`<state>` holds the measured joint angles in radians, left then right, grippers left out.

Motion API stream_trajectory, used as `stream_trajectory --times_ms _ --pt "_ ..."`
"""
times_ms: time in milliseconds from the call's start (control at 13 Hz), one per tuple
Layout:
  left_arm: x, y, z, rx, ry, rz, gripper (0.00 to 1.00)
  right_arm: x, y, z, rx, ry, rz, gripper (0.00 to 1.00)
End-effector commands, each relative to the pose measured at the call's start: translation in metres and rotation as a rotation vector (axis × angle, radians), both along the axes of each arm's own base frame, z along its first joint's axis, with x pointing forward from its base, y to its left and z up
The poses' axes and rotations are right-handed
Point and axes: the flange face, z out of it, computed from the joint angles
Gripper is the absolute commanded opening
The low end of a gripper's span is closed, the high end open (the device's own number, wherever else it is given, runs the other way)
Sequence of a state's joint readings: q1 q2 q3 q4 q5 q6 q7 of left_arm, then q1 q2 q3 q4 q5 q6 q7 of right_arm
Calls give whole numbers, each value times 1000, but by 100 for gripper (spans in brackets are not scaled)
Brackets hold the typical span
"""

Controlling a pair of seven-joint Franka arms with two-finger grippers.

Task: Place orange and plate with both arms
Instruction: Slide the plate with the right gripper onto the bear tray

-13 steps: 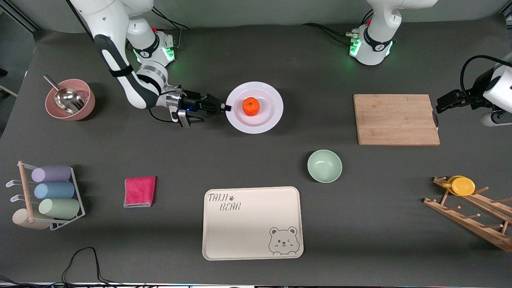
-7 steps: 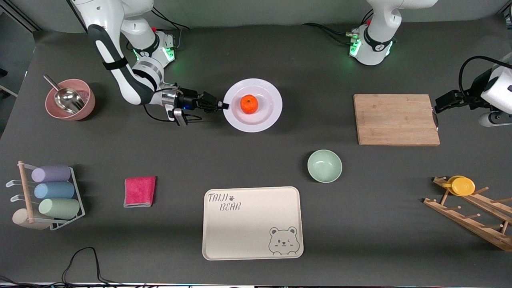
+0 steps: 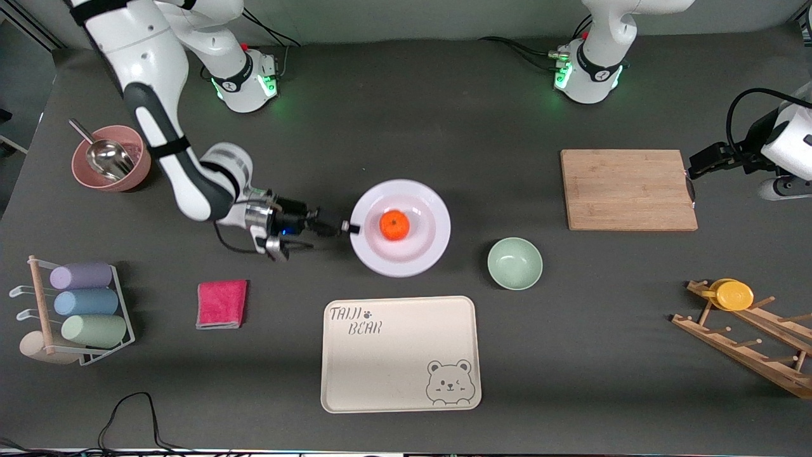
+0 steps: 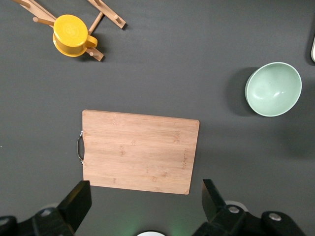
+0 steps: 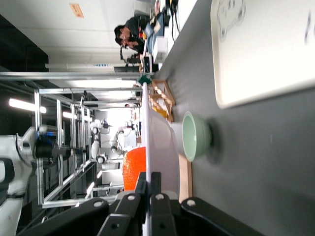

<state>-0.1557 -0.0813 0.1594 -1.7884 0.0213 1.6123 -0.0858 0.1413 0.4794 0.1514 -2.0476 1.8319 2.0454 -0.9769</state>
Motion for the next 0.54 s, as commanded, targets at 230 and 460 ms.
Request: stream_trajectory --times_ms 230,460 --pt "-9 -10 1 13 -25 2 100 140 -2 -8 25 0 -15 0" --pt "-9 -10 1 13 -25 2 100 179 -4 -17 27 3 -42 0"
